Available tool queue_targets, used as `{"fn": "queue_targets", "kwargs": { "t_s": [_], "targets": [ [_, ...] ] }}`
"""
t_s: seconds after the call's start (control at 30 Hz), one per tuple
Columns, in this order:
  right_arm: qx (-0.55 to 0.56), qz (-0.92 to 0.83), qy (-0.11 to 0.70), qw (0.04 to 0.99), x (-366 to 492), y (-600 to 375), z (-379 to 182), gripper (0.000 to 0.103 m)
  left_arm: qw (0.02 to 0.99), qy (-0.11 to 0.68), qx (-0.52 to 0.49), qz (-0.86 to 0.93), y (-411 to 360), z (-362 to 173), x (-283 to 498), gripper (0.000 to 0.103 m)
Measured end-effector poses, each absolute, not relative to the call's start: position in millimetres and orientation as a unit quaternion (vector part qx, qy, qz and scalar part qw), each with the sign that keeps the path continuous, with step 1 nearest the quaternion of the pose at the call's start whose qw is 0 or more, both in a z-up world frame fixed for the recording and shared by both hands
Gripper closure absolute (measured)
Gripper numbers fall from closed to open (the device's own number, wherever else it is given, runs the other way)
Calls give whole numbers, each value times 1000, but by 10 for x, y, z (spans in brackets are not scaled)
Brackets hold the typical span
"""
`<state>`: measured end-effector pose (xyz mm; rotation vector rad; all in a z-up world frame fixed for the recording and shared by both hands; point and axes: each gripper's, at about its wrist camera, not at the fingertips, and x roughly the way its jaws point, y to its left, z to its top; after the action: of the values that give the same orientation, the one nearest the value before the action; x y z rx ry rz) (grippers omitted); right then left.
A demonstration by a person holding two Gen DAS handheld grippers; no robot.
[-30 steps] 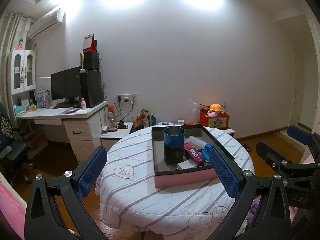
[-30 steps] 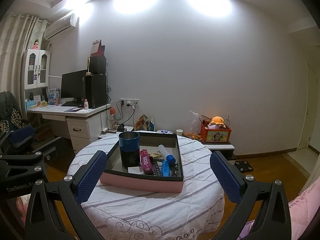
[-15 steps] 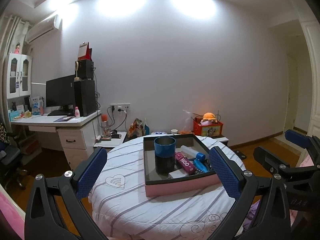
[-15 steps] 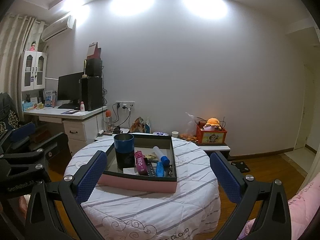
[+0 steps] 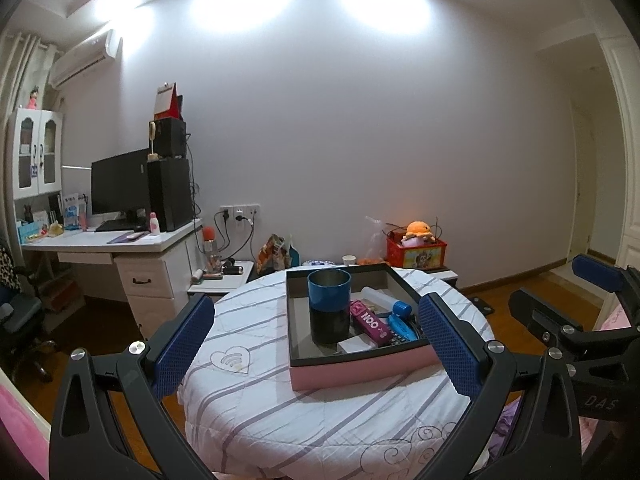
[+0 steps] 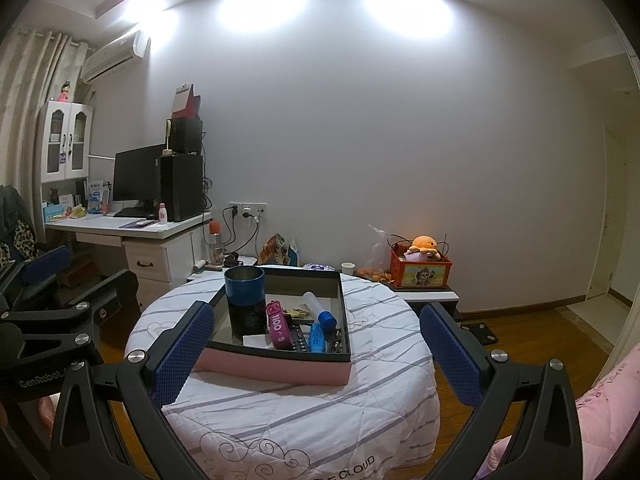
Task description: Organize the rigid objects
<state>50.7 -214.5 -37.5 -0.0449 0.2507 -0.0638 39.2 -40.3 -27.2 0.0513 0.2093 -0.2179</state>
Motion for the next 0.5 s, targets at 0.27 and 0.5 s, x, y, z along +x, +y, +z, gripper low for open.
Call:
{"fn": "queue_targets", "kwargs": {
  "t_s": [0.27, 0.5],
  "targets": [
    [-25, -31, 127, 991, 524, -2129, -402, 0, 988, 108, 25, -106, -391, -296, 414, 0],
    [-28, -31, 128, 991, 526, -2115, -423, 0, 988, 108, 24, -105, -381, -302, 413, 0]
  ]
}}
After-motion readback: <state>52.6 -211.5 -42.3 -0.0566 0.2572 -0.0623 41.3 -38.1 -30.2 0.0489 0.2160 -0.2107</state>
